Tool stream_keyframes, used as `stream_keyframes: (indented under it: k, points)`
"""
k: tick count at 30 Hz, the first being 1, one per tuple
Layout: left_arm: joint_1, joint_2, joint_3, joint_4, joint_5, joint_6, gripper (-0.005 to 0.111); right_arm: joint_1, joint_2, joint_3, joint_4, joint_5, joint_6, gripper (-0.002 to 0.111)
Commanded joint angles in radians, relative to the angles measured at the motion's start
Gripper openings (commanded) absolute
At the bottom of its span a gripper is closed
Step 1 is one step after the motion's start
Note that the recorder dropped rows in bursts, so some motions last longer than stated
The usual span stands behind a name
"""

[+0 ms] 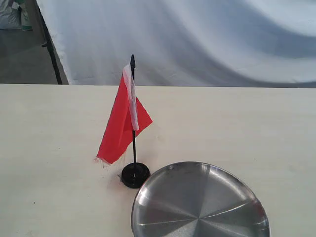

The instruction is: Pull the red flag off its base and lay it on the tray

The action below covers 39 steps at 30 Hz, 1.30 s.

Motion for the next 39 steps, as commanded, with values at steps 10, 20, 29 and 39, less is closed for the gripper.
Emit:
stream_keyframes:
  k: [10, 20, 29, 39]
  points:
    - [0.003, -0.003, 0.004, -0.018, -0.007, 0.001, 0.000, -0.003, -0.004, -0.003, -0.001, -0.002, -0.003, 0.000]
    - [0.003, -0.003, 0.004, -0.151, -0.456, -0.023, 0.000, -0.003, -0.004, -0.003, -0.001, -0.002, -0.003, 0.000]
    - [0.003, -0.003, 0.004, -0.149, -0.801, -0.019, 0.000, -0.003, -0.004, -0.003, -0.001, -0.002, -0.003, 0.000]
    - [0.003, -0.003, 0.004, -0.149, -0.840, -0.158, 0.000, -0.003, -0.004, -0.003, -0.001, -0.004, -0.003, 0.000]
